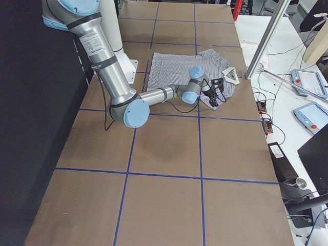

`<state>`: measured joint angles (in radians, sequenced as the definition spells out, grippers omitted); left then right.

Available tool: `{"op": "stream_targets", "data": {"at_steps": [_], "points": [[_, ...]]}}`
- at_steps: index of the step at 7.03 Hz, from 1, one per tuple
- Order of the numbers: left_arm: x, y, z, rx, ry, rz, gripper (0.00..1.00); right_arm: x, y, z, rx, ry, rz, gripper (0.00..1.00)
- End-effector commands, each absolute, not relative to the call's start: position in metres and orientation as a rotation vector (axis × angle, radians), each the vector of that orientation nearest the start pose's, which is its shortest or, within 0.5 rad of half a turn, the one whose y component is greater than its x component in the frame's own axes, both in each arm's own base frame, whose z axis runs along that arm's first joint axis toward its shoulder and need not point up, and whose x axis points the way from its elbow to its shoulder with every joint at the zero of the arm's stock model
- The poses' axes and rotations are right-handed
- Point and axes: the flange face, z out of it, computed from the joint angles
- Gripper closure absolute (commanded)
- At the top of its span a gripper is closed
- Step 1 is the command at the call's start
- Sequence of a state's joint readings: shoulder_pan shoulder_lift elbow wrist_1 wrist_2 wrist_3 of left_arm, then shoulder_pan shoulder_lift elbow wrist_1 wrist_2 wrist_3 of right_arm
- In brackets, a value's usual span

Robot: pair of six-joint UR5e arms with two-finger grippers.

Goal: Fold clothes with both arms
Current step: 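Move the right gripper to the sleeve nearest it and grasp it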

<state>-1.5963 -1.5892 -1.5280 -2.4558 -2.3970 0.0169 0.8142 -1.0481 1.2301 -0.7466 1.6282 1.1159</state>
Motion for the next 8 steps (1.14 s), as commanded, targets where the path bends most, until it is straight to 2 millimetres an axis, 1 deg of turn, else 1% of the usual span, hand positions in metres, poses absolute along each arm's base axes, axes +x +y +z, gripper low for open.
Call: {"op": "stream_targets", "data": {"at_steps": [1,6,8], "points": [[-0.0726,-0.5143,0.5654,0.825,0.758,0.349,0.0,-0.4247,-0.6233,0.4564,0.56,-0.788,0.308,0.26],[-0.0718,-0.5145,0.5661,0.823,0.76,0.348,0.0,-0.4274,-0.6225,0.4541,0.559,-0.793,0.306,0.28],[-0.071,-0.5147,0.5677,0.82,0.76,0.35,0.0,-0.4336,-0.6174,0.4542,0.556,-0.797,0.296,0.28]]}}
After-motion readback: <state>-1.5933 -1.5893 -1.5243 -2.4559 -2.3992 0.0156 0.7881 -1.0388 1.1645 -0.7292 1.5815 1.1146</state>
